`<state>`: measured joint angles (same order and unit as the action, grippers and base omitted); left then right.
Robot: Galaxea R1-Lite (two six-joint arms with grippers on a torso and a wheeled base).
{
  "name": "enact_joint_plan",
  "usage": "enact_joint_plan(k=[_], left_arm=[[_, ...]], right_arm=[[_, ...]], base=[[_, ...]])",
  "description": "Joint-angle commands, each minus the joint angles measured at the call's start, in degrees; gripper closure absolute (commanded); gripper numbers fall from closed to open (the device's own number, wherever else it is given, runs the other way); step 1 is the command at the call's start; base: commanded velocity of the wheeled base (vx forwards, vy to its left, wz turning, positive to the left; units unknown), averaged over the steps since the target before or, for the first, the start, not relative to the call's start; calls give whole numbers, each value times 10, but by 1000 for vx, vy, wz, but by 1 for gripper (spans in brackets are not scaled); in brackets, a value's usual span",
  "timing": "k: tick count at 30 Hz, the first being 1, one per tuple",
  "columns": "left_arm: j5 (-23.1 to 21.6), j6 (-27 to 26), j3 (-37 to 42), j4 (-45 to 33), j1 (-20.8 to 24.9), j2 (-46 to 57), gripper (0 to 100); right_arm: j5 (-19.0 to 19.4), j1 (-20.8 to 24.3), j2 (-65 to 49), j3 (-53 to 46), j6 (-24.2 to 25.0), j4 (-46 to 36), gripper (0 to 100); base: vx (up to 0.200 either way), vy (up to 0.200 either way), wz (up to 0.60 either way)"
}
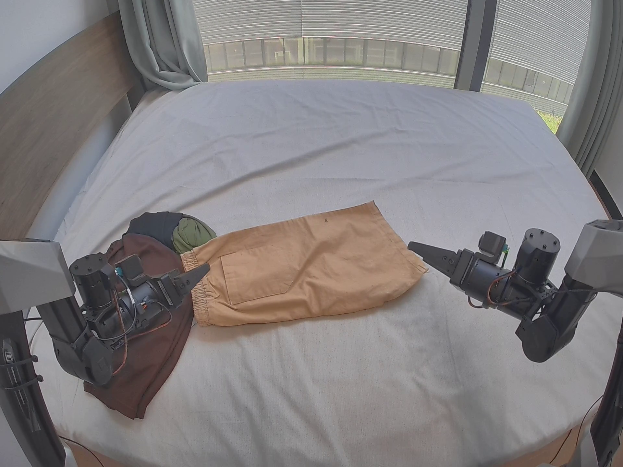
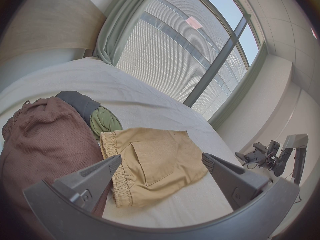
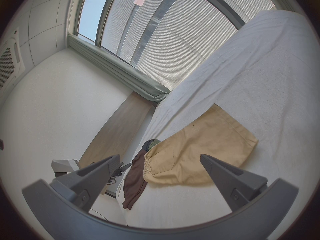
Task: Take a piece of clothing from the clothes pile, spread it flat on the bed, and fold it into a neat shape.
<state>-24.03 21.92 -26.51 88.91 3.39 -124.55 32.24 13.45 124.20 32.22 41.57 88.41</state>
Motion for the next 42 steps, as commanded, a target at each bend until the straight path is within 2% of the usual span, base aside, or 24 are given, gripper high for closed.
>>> enact_joint_plan(k=[1,6,18,19,22,25,30,42], left_arm=[[0,-9,5,0,4,-3,0],[1,-9,6,0,6,-1,0],[2,-9,9,0,7,-4,0],[2,-9,9,0,7,-4,0],[2,-9,9,0,7,-4,0],[2,-8,9,0,7,-6,0],[0,-7,7,0,4,-6,0],[0,-7,6,0,3,-4,0]], right_arm=[[2,-8,46,-14,4,-2,0],[0,2,76,25,4,-6,0],[-13,14,77,116,-3,-184,0],[-39,16,83,146,-10,-236,0],[-66,15,98,191,-18,-298,0],[-74,20,107,217,-20,-334,0],[-92,42,141,249,-18,-337,0],[-95,43,166,274,-17,-337,0]], base=[[0,0,0],[0,0,0],[0,0,0],[0,0,0],[0,0,0],[0,0,0],[0,0,0],[0,0,0]])
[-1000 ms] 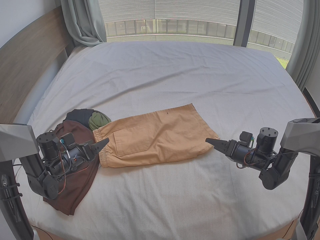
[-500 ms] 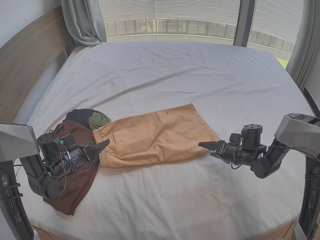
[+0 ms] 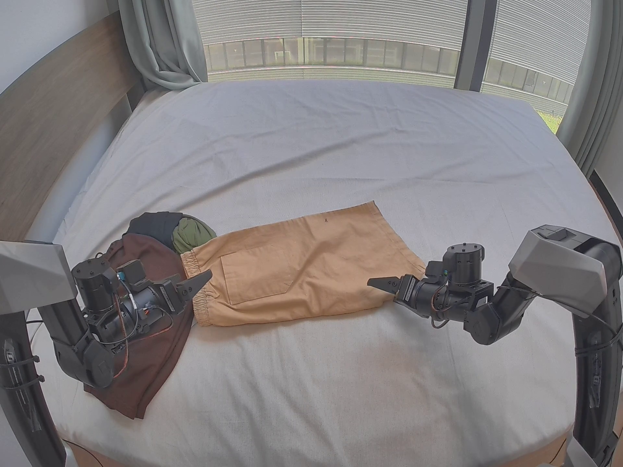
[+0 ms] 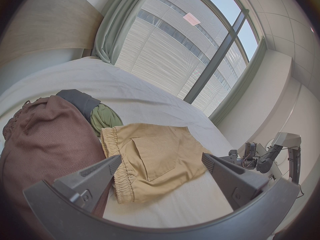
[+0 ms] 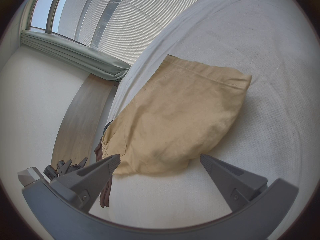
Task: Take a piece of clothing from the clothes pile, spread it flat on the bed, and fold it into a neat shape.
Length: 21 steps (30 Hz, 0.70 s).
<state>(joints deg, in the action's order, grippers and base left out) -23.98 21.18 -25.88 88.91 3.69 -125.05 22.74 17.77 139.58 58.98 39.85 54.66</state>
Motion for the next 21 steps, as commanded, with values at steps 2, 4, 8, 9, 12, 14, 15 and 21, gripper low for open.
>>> enact_joint_plan(k=[2,4,8,9,12,14,15,21], left_arm=[[0,3,0,0,-1,2,0],[-1,4,-3,0,-2,2,0],[-1,4,-2,0,-2,1,0],[-1,4,-2,0,-2,1,0],[-1,4,-3,0,-3,1,0],[-1,4,-3,0,-3,1,0],[-1,4,-3,0,-3,1,0],[-1,4,-3,0,-3,1,0]], right_arm=[[-1,2,17,7,2,-7,0],[-3,3,23,12,2,-18,0],[-22,4,37,30,2,-13,0],[-22,4,37,30,2,-13,0],[-24,9,39,36,3,-17,0],[-24,13,42,43,10,-15,0],[-25,14,45,47,13,-14,0],[-27,21,65,69,22,-12,0]], base=[[0,0,0],[0,0,0],[0,0,0],[0,0,0],[0,0,0],[0,0,0],[0,0,0],[0,0,0]])
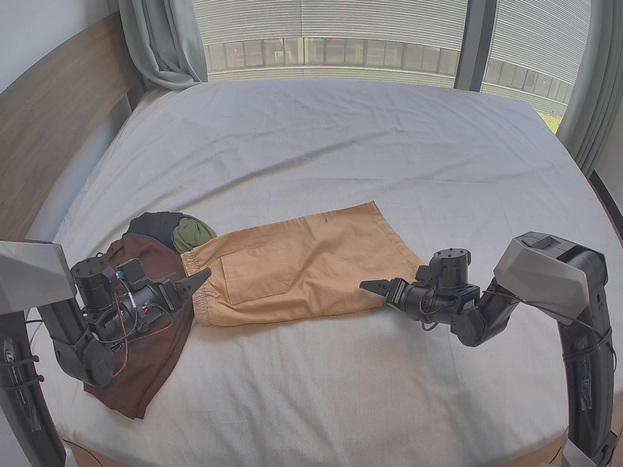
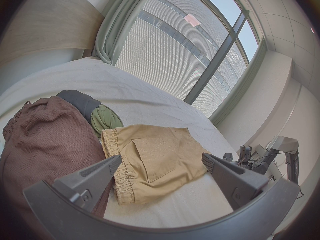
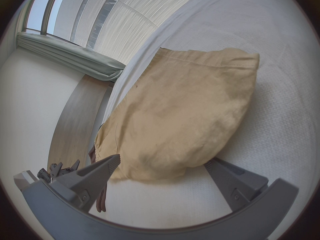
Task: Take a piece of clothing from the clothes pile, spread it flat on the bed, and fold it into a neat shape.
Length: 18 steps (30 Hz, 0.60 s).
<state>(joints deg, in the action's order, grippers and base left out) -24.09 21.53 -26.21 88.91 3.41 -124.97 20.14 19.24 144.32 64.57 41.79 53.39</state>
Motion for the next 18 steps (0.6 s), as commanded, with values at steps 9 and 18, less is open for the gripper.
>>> enact_joint_plan(k=[9,18], left_arm=[[0,1,-2,0,-2,2,0],[-2,5,1,0,-3,-2,0]], right_arm=[[-12,19,38,59,31,0,0],[-13,41,49,86,35,-16,0]], base=[[0,0,0],[0,0,0]])
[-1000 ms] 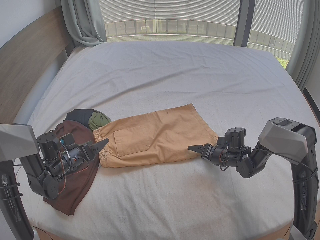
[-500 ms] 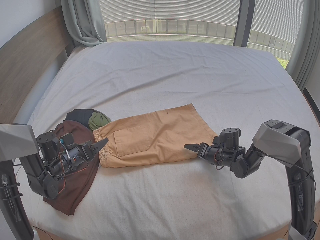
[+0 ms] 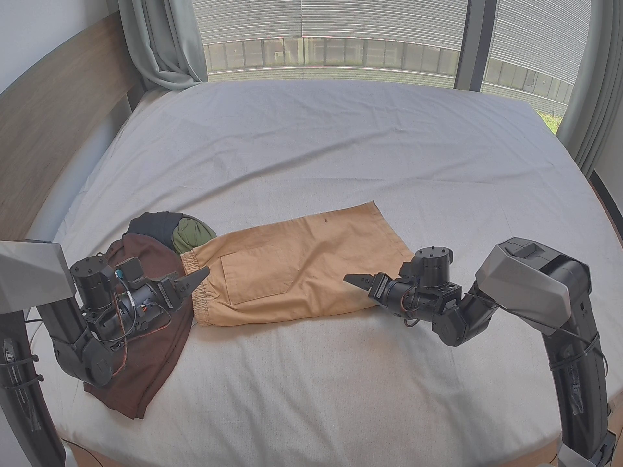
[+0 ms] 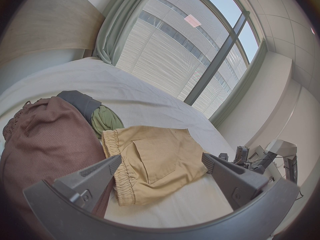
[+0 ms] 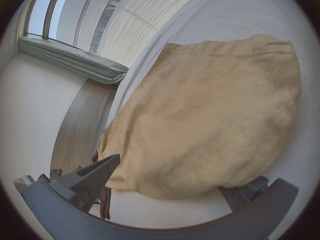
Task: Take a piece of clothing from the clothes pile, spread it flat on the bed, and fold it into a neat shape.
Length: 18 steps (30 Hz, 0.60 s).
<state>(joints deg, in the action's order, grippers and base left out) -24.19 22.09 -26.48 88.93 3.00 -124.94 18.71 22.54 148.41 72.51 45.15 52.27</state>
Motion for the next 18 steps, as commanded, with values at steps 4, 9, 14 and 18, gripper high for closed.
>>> enact_joint_plan(k=[4,9,14,18], left_arm=[[-6,0,7,1,3,0,0],[-7,0,7,1,3,0,0],[-7,0,7,0,3,0,0],[-7,0,7,0,3,-2,0]], right_arm=[[0,8,11,11,3,-2,100],[-32,6,22,31,2,0,100],[-35,4,23,29,3,0,100],[-37,2,18,20,3,-1,100]], base=[[0,0,0],[0,0,0],[0,0,0],[0,0,0]])
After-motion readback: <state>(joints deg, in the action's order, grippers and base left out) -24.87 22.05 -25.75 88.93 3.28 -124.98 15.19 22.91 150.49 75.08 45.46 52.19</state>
